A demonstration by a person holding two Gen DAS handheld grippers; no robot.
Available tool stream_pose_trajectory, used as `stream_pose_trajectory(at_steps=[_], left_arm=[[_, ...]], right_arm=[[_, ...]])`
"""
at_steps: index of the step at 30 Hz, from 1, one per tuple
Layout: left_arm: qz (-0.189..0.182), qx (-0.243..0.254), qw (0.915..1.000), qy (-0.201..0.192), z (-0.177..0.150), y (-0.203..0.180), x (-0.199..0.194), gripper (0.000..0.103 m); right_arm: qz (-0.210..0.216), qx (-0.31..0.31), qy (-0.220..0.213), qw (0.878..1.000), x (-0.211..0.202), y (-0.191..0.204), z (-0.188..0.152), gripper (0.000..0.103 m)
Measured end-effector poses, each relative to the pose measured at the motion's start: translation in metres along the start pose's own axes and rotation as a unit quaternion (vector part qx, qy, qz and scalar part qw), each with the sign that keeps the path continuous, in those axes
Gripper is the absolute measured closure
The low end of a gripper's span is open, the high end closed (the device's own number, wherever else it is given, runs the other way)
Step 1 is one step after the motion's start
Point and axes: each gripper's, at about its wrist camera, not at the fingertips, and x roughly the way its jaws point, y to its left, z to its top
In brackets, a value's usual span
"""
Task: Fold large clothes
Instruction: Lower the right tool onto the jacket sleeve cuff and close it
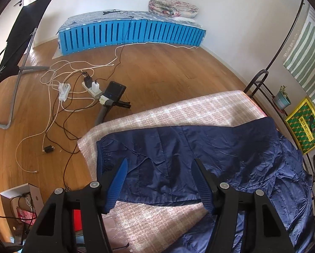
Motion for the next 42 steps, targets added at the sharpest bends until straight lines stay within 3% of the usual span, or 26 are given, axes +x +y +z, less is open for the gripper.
stream_pose_trajectory(at_steps=[9,20,33,39,41,42], left_arm=[[0.009,-0.034,0.9993,0.014,-0.014,0.020,-0.001,0.000],[0.026,-0.049,0.9979,0.035,-0.025,0.029,-0.001,0.000],[0.022,-0.071,0.9959,0.052,-0.024,0.030,0.010,0.000],[0.021,-0.061,0.9965,0.054,-0.025,0.022,0.011,0.000],[0.018,-0.057,0.9968,0.052,-0.024,0.019,0.010,0.000],[0.017,-0.056,0.9970,0.051,-0.024,0.018,0.009,0.000]], right_arm=[[0.026,-0.026,0.052,0.998,0.050,0.036,0.006,0.049],[0.022,-0.057,0.103,0.993,0.103,0.070,0.000,0.049],[0.023,-0.067,0.115,0.991,0.115,0.068,0.003,0.050],[0.043,-0.064,0.120,0.990,0.117,0.067,0.002,0.074],[0.041,-0.064,0.119,0.990,0.115,0.067,0.002,0.092],[0.044,-0.059,0.119,0.990,0.115,0.065,0.003,0.095]])
